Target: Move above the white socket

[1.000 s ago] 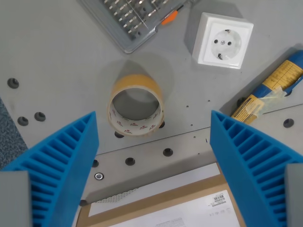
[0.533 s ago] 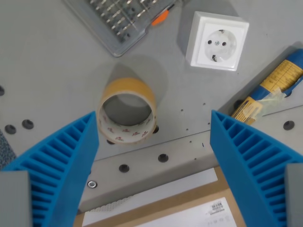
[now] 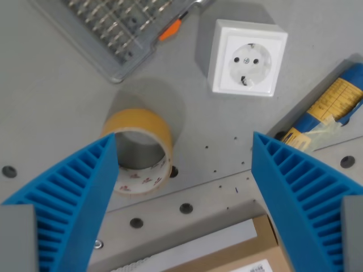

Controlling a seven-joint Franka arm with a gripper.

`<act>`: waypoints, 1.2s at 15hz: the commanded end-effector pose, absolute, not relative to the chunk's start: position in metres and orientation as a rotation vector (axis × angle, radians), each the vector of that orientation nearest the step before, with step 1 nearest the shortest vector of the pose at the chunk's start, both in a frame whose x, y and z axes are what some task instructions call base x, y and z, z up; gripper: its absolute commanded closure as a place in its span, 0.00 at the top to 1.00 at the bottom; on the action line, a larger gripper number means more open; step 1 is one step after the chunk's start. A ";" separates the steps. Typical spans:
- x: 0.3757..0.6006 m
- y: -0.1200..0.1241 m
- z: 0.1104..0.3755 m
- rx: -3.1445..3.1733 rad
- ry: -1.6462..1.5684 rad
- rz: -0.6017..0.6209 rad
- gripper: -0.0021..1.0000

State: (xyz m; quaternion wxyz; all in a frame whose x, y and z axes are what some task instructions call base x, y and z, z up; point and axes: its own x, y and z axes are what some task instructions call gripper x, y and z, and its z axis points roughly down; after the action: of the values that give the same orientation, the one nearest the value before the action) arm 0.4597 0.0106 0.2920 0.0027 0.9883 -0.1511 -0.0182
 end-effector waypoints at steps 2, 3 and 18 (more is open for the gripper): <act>0.456 -0.004 0.270 3.073 -0.565 0.069 1.00; 0.455 -0.007 0.265 3.070 -0.572 0.073 1.00; 0.449 -0.047 0.192 3.055 -0.633 0.082 1.00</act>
State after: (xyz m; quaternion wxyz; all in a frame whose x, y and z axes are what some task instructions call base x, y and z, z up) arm 0.4535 -0.0409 0.1990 0.0044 0.9805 -0.1951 -0.0222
